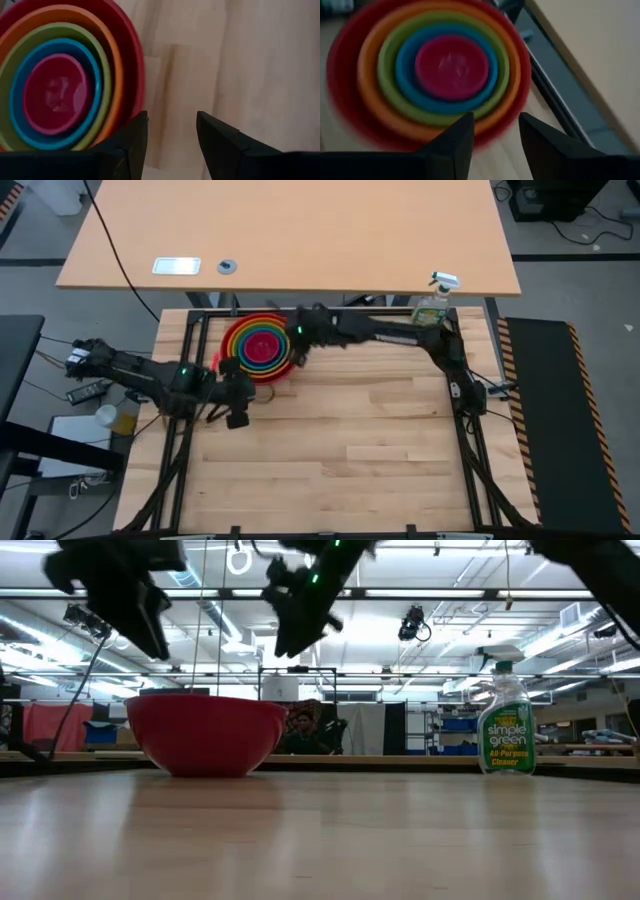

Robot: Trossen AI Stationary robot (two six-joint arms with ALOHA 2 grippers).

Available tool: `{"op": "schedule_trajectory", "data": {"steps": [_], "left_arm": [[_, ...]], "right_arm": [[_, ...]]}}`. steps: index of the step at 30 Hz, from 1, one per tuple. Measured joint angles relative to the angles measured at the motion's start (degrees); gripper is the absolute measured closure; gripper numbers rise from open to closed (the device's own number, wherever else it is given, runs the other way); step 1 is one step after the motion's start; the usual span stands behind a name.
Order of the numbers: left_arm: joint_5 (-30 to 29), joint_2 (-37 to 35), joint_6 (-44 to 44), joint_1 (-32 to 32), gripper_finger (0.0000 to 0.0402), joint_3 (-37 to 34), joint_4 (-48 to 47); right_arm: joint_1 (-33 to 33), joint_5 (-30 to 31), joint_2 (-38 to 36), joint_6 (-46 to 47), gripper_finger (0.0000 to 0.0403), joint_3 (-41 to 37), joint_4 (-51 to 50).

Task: Nest bowls inside each other by size order
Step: Return to Home Position

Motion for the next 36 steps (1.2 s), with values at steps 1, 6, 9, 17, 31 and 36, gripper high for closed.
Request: {"op": "schedule_trajectory", "data": {"steps": [1,6,9,17,31,36], "left_arm": [[1.60,0.00,2.26,2.24,0.0230,0.00,0.82],[4.57,-1.08,10.79,10.42,0.0230,0.00,3.82],[4.48,-4.44,12.45,10.49,0.0230,-0.31,7.18],[5.52,-18.27,13.10,7.12,0.0230,-12.47,32.36],[7.85,-36.78,14.08,4.55,0.0230,-33.47,59.63],[7.69,-43.70,13.24,4.65,0.0230,-37.13,59.70]], "right_arm": [[1.30,2.39,-0.95,-0.15,0.0239,-0.04,-2.61],[6.53,6.90,-7.06,0.10,0.0239,-5.33,-6.04],[8.80,7.59,-11.94,0.69,0.0239,-14.17,-2.25],[9.61,5.40,-32.55,1.54,0.0239,-46.48,28.72],[9.43,8.35,-67.11,9.27,0.0239,-82.91,47.48],[8.55,8.43,-77.01,11.66,0.0239,-90.48,47.69]]}}
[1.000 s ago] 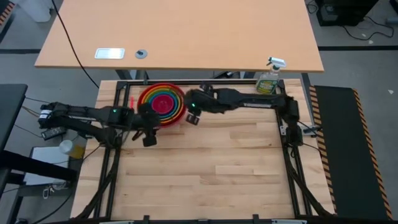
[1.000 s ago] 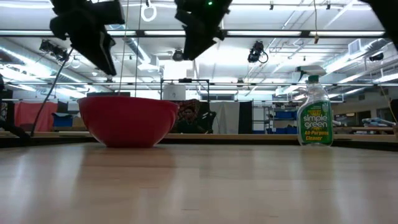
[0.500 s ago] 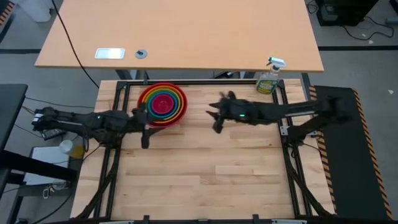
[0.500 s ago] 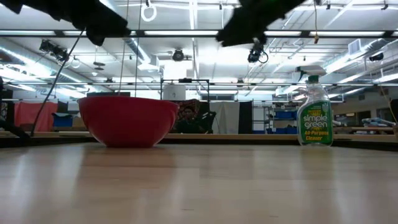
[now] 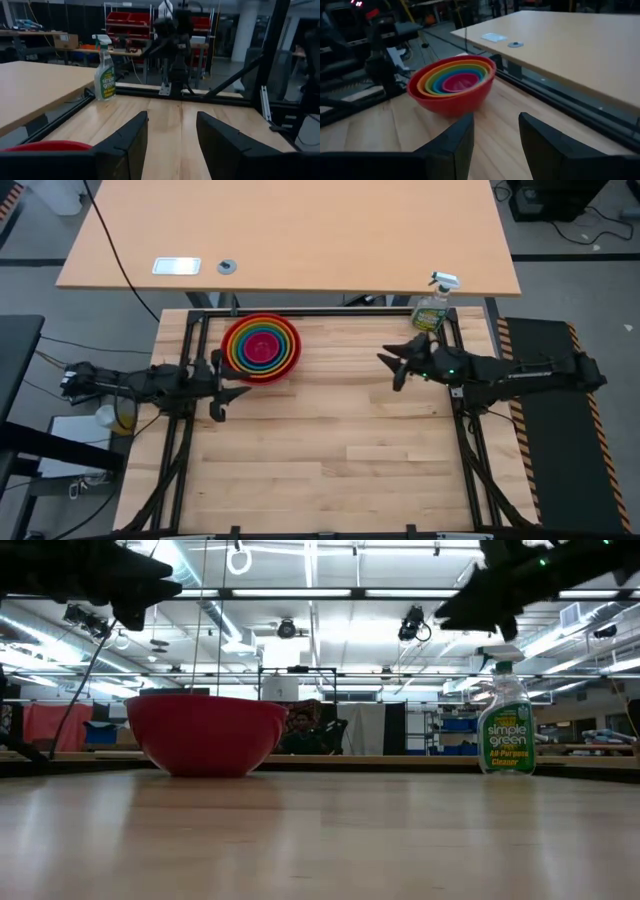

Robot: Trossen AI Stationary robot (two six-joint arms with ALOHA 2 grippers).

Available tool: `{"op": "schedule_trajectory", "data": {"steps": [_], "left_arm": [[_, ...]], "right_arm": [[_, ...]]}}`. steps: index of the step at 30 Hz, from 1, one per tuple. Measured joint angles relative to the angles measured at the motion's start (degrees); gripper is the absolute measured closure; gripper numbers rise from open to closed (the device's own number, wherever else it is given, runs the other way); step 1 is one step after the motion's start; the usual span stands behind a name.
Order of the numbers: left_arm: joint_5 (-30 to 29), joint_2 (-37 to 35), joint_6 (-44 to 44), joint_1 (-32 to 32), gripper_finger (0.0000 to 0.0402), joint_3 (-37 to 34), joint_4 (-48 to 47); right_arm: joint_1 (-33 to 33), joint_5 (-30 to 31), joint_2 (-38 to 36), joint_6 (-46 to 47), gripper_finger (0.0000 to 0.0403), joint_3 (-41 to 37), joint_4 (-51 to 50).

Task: Nest bowls inside each other by size order
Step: Return to Home Position

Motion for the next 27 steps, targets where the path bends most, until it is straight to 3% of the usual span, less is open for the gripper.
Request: {"op": "schedule_trajectory", "data": {"steps": [11,18,27], "left_arm": [[-0.02,-8.70,0.38,0.02,0.0230,-0.81,-7.00],[-0.02,-9.10,-1.60,0.00,0.0230,-0.86,-11.75],[0.00,-9.12,-3.04,-1.94,0.0230,-3.01,-9.57]], "right_arm": [[-0.67,0.44,-14.99,4.17,0.0239,-15.35,9.75],[-0.76,3.52,-19.72,5.69,0.0239,-22.19,12.87],[-0.76,3.52,-23.94,8.30,0.0239,-28.49,12.86]]}}
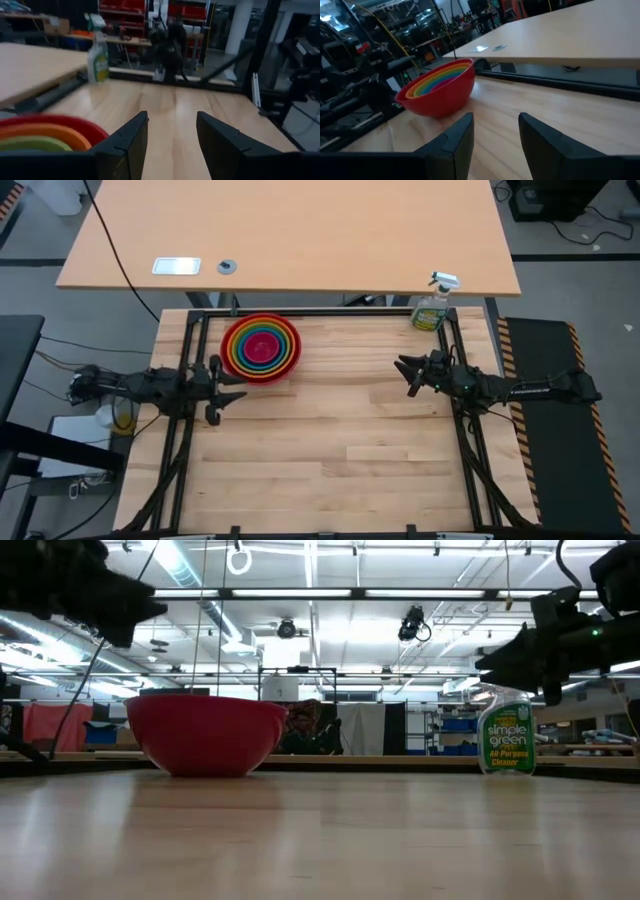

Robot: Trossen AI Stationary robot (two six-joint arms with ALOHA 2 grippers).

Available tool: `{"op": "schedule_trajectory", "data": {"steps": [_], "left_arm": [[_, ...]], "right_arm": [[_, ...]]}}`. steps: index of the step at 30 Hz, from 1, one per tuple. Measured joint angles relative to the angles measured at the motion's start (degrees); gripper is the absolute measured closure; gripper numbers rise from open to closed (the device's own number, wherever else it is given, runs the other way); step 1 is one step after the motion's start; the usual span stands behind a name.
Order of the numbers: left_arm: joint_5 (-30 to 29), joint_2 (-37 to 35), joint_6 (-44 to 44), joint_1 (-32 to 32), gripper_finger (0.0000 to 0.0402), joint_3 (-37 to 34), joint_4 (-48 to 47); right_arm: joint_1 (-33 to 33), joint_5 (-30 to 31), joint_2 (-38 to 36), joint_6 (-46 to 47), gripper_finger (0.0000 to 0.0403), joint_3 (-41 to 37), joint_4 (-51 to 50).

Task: Nest bowls inside each other by size order
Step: Return to Home Position

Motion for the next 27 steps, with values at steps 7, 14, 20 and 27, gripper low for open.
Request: {"op": "schedule_trajectory", "data": {"steps": [7,14,20,27], "left_arm": [[0.04,0.01,-1.22,-0.44,0.0230,-7.97,2.77],[0.01,-0.03,2.63,-0.44,0.0230,-5.84,-3.71],[-0.01,-0.55,5.61,-1.44,0.0230,-5.78,-4.64],[0.44,-5.70,10.43,-4.73,0.0230,-9.68,5.75]], "right_arm": [[-0.02,-0.13,-0.14,-3.48,0.0239,0.00,0.36],[-0.02,0.92,-0.12,-2.00,0.0240,0.00,-1.09],[0.00,-2.14,-2.49,2.28,0.0240,3.47,-11.72],[0.02,-3.72,-9.68,2.79,0.0240,6.88,-19.78]]}}
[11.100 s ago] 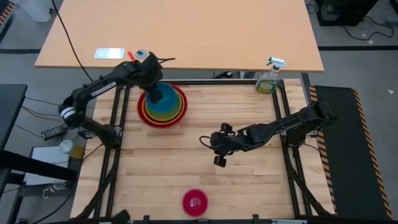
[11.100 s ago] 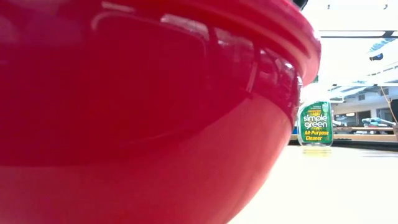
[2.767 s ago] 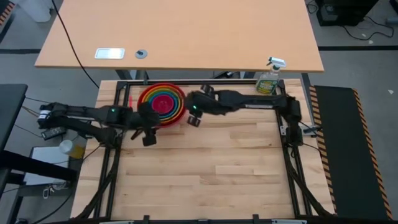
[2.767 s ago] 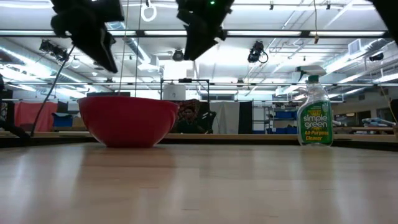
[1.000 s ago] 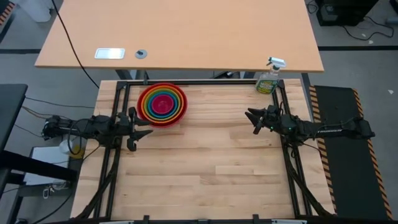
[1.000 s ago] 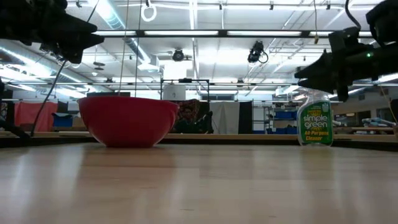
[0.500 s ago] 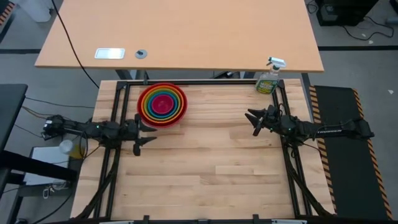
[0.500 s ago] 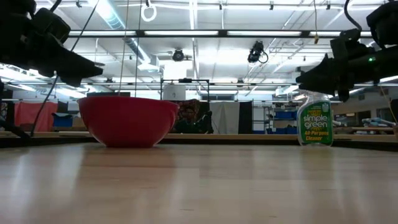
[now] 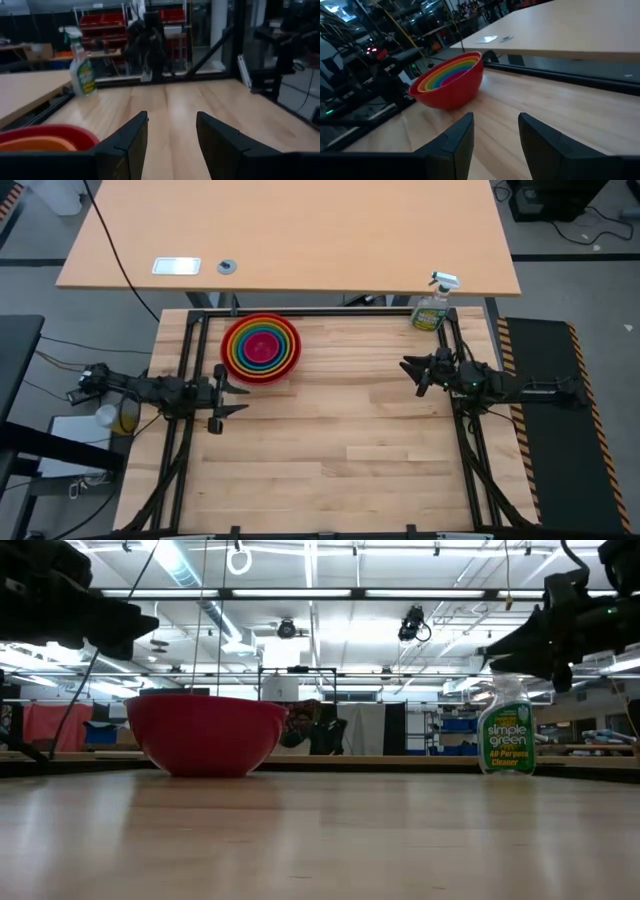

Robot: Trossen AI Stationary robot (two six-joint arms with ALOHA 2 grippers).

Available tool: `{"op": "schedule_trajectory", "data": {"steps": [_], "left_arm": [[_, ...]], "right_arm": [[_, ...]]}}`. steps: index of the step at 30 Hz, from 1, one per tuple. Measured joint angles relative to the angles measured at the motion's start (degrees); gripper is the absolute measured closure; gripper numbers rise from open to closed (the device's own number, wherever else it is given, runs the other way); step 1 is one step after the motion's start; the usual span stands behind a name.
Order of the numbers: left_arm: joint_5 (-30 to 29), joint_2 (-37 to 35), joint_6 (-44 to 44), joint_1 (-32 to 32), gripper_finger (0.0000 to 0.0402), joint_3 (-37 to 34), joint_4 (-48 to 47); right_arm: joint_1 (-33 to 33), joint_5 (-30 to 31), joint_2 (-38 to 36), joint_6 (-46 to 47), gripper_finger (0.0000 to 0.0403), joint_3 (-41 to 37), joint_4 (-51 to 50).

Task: Nest bowls inside each other by size order
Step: Return to Home Position

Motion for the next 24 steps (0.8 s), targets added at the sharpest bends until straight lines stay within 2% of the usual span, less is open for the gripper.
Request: {"op": "schedule_trajectory", "data": {"steps": [6,10,15,24], "left_arm": [[-0.01,-0.03,2.24,-0.46,0.0230,-0.27,0.78],[0.01,0.52,-1.14,-0.44,0.0230,-0.29,0.70],[0.02,0.51,-7.53,-0.46,0.0230,-0.29,0.64],[0.02,0.51,-7.97,-0.46,0.0230,-0.32,0.63]], "right_arm": [[-0.02,0.04,-3.09,-0.10,0.0240,0.02,-4.89],[-0.02,0.08,-2.62,-0.63,0.0239,0.02,-4.92],[-0.02,0.23,-2.39,-6.10,0.0239,0.02,-4.88],[-0.02,0.07,-2.39,-5.73,0.0239,0.02,-4.84]]}}
